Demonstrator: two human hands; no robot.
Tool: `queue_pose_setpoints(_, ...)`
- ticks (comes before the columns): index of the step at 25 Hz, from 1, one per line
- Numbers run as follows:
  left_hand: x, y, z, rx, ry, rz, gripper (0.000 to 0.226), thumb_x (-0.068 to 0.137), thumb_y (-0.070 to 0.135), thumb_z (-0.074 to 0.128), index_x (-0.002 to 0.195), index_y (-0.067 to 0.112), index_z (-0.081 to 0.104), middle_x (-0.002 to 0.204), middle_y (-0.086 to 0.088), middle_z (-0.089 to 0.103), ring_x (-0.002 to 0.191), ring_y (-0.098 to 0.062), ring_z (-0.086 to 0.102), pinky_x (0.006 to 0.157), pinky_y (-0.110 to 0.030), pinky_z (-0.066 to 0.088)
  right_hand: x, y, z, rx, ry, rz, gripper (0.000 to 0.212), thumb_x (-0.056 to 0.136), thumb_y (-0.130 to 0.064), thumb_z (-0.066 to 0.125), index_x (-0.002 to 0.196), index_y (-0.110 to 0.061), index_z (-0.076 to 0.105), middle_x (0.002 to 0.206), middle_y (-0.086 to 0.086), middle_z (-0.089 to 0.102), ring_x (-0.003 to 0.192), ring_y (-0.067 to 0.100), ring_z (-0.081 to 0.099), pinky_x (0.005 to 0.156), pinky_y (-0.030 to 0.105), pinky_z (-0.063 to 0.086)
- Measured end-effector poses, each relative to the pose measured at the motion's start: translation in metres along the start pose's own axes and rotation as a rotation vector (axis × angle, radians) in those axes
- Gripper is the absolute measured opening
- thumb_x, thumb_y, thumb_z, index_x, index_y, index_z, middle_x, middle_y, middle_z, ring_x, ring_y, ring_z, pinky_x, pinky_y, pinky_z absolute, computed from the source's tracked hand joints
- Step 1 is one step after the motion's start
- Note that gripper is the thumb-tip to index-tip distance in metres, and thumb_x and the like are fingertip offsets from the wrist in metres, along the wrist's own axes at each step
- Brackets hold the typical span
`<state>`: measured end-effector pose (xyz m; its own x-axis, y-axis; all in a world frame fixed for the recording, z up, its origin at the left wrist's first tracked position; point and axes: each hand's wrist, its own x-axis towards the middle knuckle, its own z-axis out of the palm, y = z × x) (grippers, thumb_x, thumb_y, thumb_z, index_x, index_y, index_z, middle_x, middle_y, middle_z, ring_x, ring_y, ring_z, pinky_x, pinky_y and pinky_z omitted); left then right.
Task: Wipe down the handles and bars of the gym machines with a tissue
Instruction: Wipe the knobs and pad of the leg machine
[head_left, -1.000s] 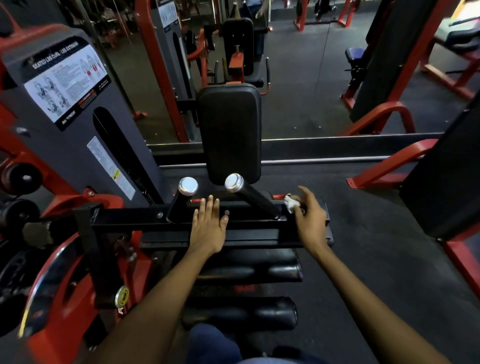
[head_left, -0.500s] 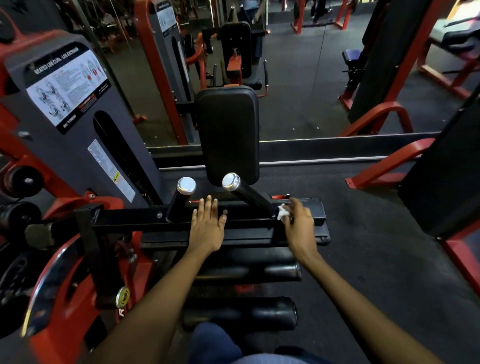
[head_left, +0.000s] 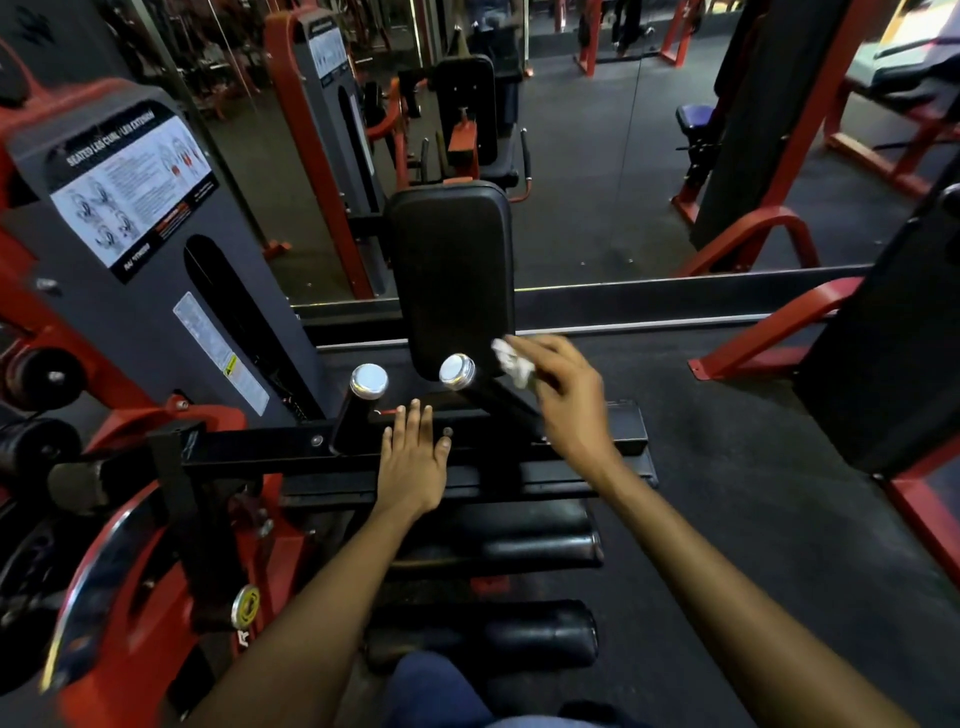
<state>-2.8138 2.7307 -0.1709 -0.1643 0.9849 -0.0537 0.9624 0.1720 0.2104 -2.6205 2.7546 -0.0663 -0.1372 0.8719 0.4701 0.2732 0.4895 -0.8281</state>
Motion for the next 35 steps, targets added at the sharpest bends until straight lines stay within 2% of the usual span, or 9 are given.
queue_pose_setpoints(2,0.0,0.0,-0.003,-0.01,-0.002,-0.002,0.059,0.104,0.04,0.014,0.154,0.011,0.003,0.162,-0.005,-0.008,0.148,-0.02,-0.013,0.118,-0.038,-0.007,0.012,-0.016,0.019,-0.009,-0.15,-0.168,0.061,0.062,0.023,0.043,0.113,0.0,0.065,0.116,0.006,0.064,0.111,0.003,0.053,0.1,0.012,0.037)
queue_pose_setpoints(8,0.001,-0.001,-0.001,-0.017,0.014,0.014,0.058,0.105,0.038,0.02,0.154,0.011,0.003,0.162,-0.004,-0.008,0.148,-0.02,-0.013,0.119,-0.038,-0.006,-0.023,0.063,-0.009,-0.388,-0.153,0.148,0.034,0.078,0.009,0.054,0.1,-0.01,0.072,0.097,0.003,0.069,0.093,0.018,0.063,0.077,0.016,0.041)
queue_pose_setpoints(14,0.001,-0.004,0.001,-0.014,0.042,0.037,0.082,0.086,0.055,-0.006,0.154,0.011,0.006,0.162,-0.005,-0.004,0.149,-0.021,-0.01,0.119,-0.038,-0.004,0.061,-0.001,0.012,0.002,-0.486,0.129,0.036,0.082,0.014,0.049,0.101,-0.007,0.071,0.101,0.0,0.069,0.097,0.009,0.063,0.087,0.019,0.048)
queue_pose_setpoints(19,0.0,-0.009,0.002,-0.04,0.066,0.087,0.094,0.075,0.057,-0.014,0.154,0.011,0.006,0.162,-0.003,-0.004,0.148,-0.019,-0.011,0.118,-0.035,-0.007,0.043,0.047,-0.016,-0.56,-0.685,0.297,0.033,0.084,0.011,0.046,0.097,-0.005,0.072,0.101,0.012,0.068,0.1,0.02,0.062,0.075,0.019,0.041)
queue_pose_setpoints(23,-0.002,-0.013,0.005,-0.026,0.082,0.115,0.086,0.082,0.053,-0.007,0.153,0.01,0.013,0.162,-0.004,0.004,0.149,-0.02,-0.003,0.117,-0.034,-0.004,0.042,-0.003,0.01,-0.09,-0.331,0.201,0.032,0.081,0.011,0.052,0.091,-0.011,0.073,0.094,-0.001,0.07,0.094,0.005,0.063,0.076,0.012,0.045)
queue_pose_setpoints(26,-0.002,-0.016,0.003,0.036,0.084,0.149,0.075,0.091,0.049,0.005,0.15,0.008,0.026,0.159,-0.008,0.021,0.147,-0.023,0.017,0.118,-0.038,0.012,0.0,0.006,0.019,-0.086,-0.029,0.139,0.038,0.076,0.014,0.055,0.101,-0.008,0.072,0.096,-0.004,0.069,0.092,0.006,0.063,0.082,0.01,0.045)
queue_pose_setpoints(29,0.007,-0.032,-0.001,0.082,0.145,0.33,0.06,0.094,0.042,0.026,0.143,0.01,0.043,0.151,-0.007,0.04,0.139,-0.023,0.037,0.115,-0.039,0.025,-0.047,0.029,0.021,-0.152,0.252,0.519,0.026,0.08,0.011,0.055,0.096,-0.002,0.071,0.087,0.001,0.065,0.075,0.011,0.062,0.066,0.003,0.042)
queue_pose_setpoints(32,0.017,-0.046,-0.007,0.069,0.135,0.539,0.056,0.093,0.036,0.032,0.145,0.015,0.038,0.152,-0.002,0.039,0.14,-0.018,0.029,0.114,-0.034,0.015,-0.047,0.036,0.039,0.788,0.628,1.222,0.017,0.09,0.006,0.049,0.075,0.003,0.056,0.078,0.014,0.055,0.055,0.013,0.058,0.041,0.013,0.047)
queue_pose_setpoints(35,0.019,-0.052,-0.007,0.07,0.084,0.6,0.056,0.093,0.034,0.031,0.143,0.011,0.043,0.15,-0.005,0.042,0.139,-0.019,0.03,0.111,-0.034,0.02,-0.023,0.034,0.05,1.315,0.819,1.479,0.02,0.096,0.001,0.041,0.079,-0.001,0.052,0.082,0.01,0.048,0.058,0.024,0.054,0.034,0.019,0.046)
